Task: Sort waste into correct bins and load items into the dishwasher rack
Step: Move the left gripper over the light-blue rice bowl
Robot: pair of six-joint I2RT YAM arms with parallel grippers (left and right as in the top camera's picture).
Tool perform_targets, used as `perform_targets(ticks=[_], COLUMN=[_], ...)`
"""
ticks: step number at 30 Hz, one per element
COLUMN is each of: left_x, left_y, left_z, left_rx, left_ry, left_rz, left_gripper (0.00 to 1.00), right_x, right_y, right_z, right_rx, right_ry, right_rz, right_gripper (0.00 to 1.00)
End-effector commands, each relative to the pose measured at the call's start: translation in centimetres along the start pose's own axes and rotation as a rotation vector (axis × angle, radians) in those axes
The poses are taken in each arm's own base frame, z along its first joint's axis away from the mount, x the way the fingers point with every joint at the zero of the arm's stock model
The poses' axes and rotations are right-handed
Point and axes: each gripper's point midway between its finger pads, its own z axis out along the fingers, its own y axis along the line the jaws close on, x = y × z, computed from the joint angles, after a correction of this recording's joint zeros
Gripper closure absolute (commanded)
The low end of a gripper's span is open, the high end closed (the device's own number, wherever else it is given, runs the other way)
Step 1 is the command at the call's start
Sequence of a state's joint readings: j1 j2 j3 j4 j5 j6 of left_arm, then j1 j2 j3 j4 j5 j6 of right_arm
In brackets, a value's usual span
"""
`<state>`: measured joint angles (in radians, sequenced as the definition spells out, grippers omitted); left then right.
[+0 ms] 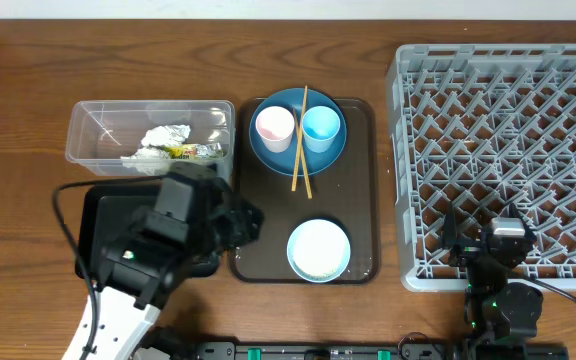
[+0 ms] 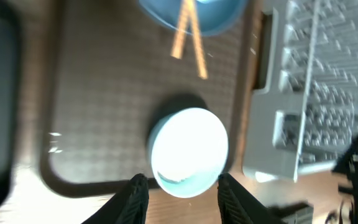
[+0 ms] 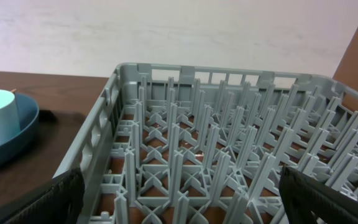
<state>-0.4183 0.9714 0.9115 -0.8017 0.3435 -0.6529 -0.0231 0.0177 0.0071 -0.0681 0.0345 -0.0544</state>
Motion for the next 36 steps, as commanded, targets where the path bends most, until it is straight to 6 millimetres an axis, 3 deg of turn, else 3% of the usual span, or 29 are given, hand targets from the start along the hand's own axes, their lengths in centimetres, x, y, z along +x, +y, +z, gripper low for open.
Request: perform_targets(ticks=[1, 12, 28, 36], left_x=[0.7, 4.9, 9.2, 8.2], left_y=[-2.4, -6.1, -6.2, -4.2], left_z=[0.2, 4.2, 9.6, 10.6], left_rx=[0.052, 0.088, -0.065, -0.215], left_ry=[0.027, 0.171, 0.217, 0.124], left_rz=[0.085, 0.246, 0.375, 0.434], left_gripper=[0.61, 0.61, 0.61, 0.62], right_x=[0.1, 0.1, 0.1, 0.1], right_y=[-0.2, -0.2, -0.2, -0.2], right_z=[0.0, 0.0, 0.0, 0.0], right_rx=[0.009, 0.009, 0.008, 0.009], right_ry=[0.003, 0.003, 0.003, 0.003], right_rz=[0.016, 0.016, 0.016, 0.016], right_gripper=[0.01, 0.01, 0.01, 0.01])
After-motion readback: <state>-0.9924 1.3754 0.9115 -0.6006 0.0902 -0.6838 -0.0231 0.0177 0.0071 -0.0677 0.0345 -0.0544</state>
